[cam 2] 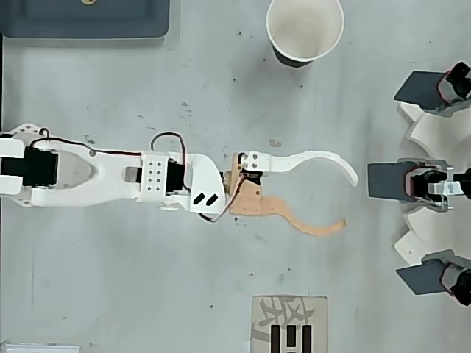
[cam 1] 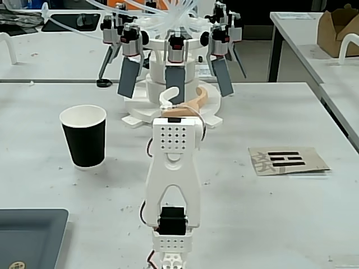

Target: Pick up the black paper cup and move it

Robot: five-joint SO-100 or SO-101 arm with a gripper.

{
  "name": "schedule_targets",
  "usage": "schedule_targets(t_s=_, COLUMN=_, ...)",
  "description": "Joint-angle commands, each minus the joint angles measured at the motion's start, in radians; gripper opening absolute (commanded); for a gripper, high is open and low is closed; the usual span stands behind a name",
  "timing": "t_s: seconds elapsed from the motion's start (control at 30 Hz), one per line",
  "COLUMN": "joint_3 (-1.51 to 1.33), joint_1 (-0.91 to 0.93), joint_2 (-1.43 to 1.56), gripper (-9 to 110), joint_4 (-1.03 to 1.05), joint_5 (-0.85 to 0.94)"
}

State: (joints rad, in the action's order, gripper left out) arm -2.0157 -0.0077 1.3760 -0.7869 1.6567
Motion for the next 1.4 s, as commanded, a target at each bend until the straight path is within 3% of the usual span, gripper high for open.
schedule_targets(t_s=0.0, joint_3=0.040, joint_1=0.006, joint_2=0.038, gripper=10, joint_4=-0.005, joint_5=0.000)
schedule_targets(t_s=0.7, joint_3=-0.023, joint_1=0.006, joint_2=0.101, gripper=10, joint_4=-0.012, joint_5=0.018)
schedule_targets(t_s=1.37, joint_3=-0.373, joint_1=0.005, joint_2=0.371, gripper=12, joint_4=-0.112, joint_5=0.020)
